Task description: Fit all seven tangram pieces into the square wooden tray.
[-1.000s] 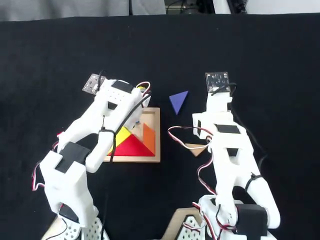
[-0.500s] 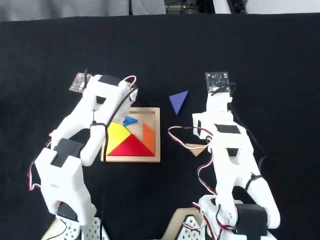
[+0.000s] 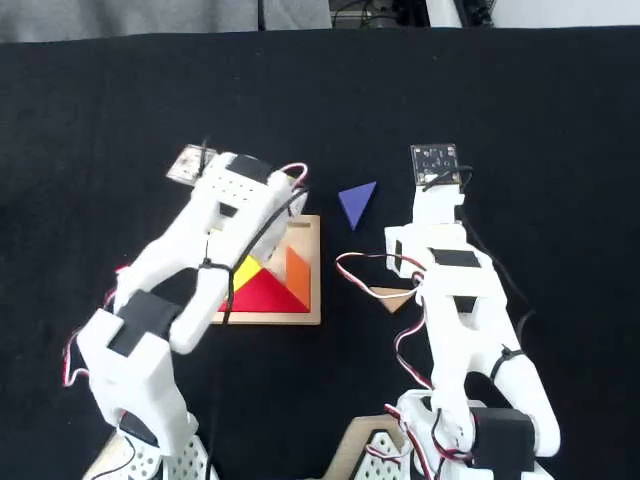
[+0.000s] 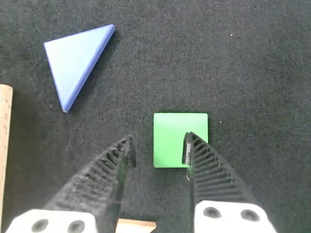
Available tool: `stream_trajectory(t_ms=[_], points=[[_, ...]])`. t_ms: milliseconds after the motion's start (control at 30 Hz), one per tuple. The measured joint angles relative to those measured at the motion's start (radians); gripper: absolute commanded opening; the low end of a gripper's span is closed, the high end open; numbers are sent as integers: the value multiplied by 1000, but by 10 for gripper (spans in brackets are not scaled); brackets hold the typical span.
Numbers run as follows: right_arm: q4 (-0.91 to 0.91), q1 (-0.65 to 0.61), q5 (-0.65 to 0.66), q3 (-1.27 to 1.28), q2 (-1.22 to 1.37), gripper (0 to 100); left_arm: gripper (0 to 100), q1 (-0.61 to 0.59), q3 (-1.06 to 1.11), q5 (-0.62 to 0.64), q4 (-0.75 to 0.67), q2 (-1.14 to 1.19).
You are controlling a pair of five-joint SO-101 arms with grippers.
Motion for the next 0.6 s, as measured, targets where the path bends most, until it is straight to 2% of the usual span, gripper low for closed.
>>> stream_trajectory(t_ms=[267, 600], points=[[0, 0, 0, 0, 0, 166, 401, -2, -63, -5, -2, 130], [0, 0, 0, 0, 0, 166, 398, -18, -121, -5, 6, 147]])
